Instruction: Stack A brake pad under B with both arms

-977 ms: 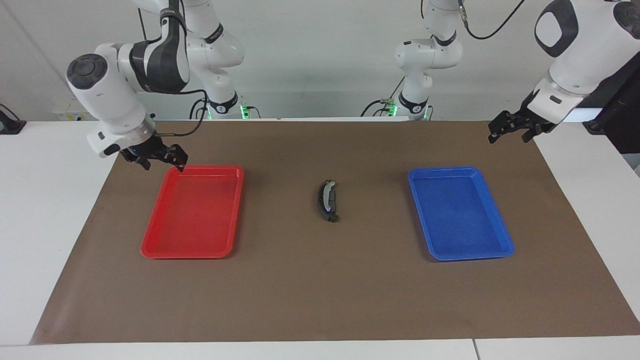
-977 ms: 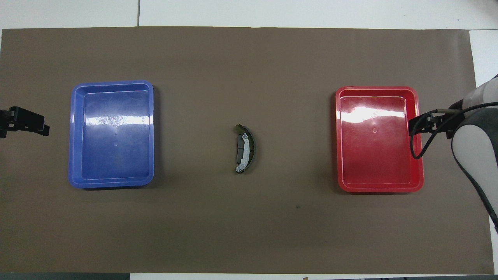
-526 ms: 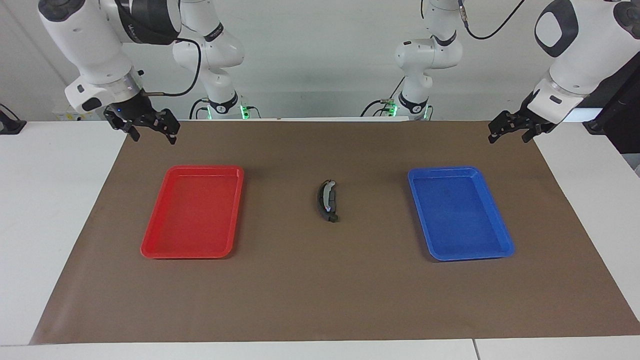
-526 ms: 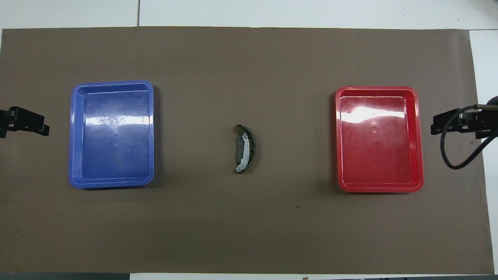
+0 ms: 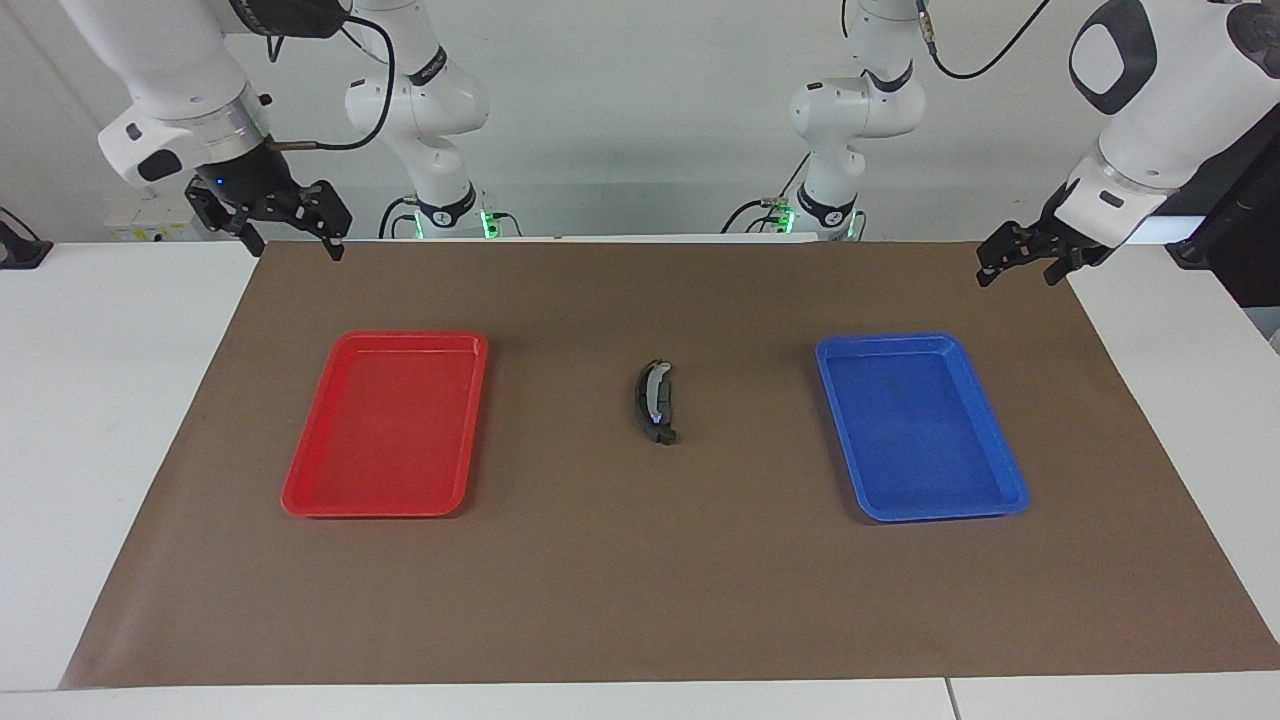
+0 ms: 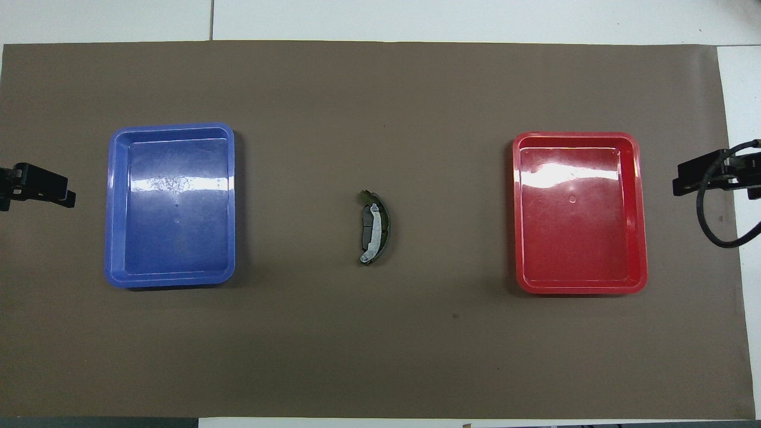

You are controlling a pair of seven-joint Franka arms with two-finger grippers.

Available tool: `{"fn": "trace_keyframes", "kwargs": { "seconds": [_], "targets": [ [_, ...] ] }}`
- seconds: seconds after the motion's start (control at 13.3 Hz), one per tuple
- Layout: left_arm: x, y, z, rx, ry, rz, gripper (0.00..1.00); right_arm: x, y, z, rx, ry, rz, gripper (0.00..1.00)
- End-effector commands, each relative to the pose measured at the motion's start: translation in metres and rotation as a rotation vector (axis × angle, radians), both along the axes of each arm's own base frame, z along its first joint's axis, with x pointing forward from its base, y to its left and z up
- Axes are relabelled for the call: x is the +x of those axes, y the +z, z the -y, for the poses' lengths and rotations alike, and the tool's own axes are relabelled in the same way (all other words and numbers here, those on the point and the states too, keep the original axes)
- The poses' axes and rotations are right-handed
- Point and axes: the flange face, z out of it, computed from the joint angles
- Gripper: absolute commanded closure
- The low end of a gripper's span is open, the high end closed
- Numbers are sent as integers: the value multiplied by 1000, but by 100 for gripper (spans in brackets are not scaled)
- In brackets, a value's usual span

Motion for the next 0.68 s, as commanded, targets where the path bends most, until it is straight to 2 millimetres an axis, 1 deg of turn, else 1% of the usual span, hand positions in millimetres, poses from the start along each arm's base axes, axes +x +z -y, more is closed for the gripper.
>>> {"fn": "trace_keyframes", "kwargs": {
  "seconds": [0.0,0.08,0.3,0.45,0.6],
  "targets": [
    [-3,1,-2,-6,-3,-7,0,-7,-7,-1,10,18,-35,0],
    [-3,1,-2,-6,-3,-7,0,-10,-8,2,12,14,-39,0],
    [-3,1,-1,-6,-4,-7,0,-7,-3,-8,22,33,-9,0],
    [-3,1,-1,-6,-4,-7,0,-6,-2,-8,22,34,-2,0],
    [-3,1,-1,-6,-4,-7,0,-4,3,-7,-10,42,0,0]
  ]
}}
